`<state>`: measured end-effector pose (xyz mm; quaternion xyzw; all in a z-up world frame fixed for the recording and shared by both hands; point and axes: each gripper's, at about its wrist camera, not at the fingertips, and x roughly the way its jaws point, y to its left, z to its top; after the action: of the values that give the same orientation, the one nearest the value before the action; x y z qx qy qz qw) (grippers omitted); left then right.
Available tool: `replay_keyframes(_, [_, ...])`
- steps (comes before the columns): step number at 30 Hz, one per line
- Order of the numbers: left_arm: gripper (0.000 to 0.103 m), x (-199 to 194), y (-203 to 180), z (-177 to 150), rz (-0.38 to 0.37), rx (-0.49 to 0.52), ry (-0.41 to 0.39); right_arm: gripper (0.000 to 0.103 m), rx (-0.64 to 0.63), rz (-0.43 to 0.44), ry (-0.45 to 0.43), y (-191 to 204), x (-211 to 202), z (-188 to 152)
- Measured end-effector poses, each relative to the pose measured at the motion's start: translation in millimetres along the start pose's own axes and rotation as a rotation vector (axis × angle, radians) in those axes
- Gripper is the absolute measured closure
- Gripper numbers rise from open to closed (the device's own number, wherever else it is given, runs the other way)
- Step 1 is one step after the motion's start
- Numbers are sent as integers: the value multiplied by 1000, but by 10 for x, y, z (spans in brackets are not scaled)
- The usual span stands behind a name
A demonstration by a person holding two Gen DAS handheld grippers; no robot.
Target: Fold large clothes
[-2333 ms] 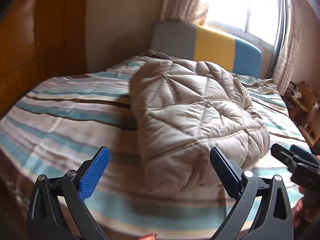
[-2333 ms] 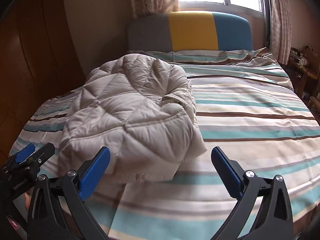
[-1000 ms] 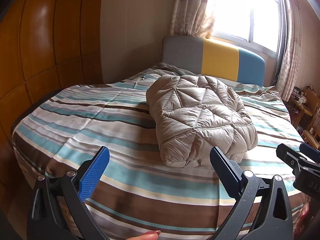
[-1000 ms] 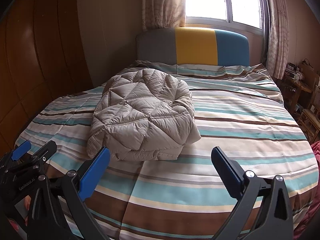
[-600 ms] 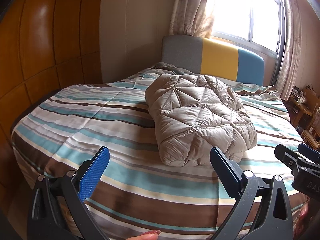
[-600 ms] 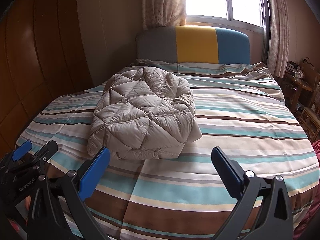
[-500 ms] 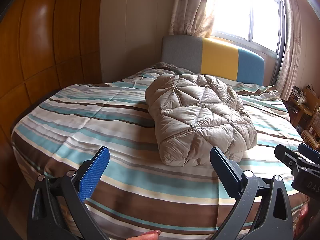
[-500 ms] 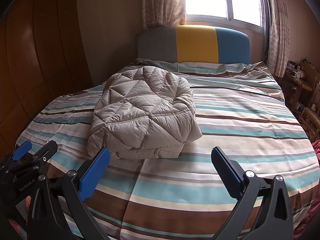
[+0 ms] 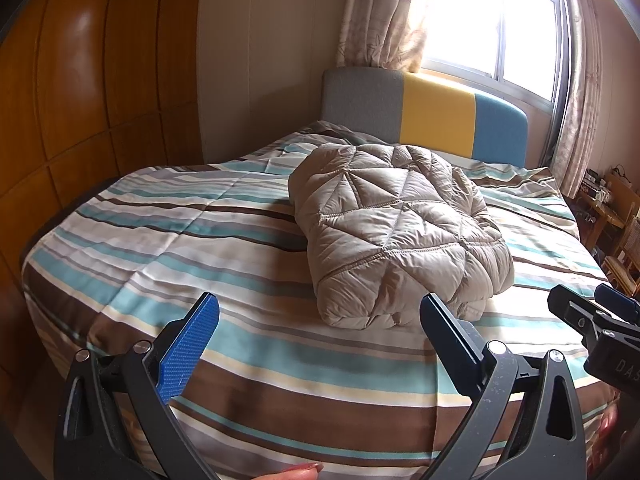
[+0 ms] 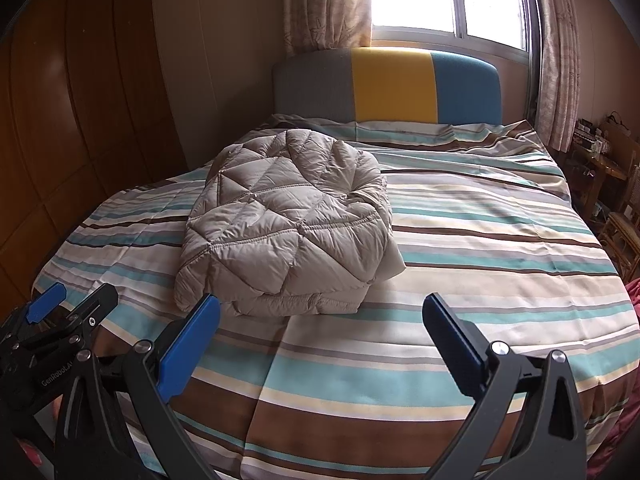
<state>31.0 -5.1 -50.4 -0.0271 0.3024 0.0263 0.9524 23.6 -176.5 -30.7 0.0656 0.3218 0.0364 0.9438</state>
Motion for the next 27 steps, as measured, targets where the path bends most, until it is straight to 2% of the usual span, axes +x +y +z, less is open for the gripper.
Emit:
replay_keyframes(8, [3,9,-9,-15,-16,6,5,2,3,7,11,-2,12,-4])
replay_keyframes(15, [3,19,-36,-46,-71,-1,21,2,1,7,12,-1,23,-6])
replay_keyframes(21, [3,14,-70,-72,-84,9,14,2,5,9,20,-15,47,-22])
replay_keyframes(27, [3,218,-5,-104,-52,-17,93,2,14,11,40,-67,142,-49])
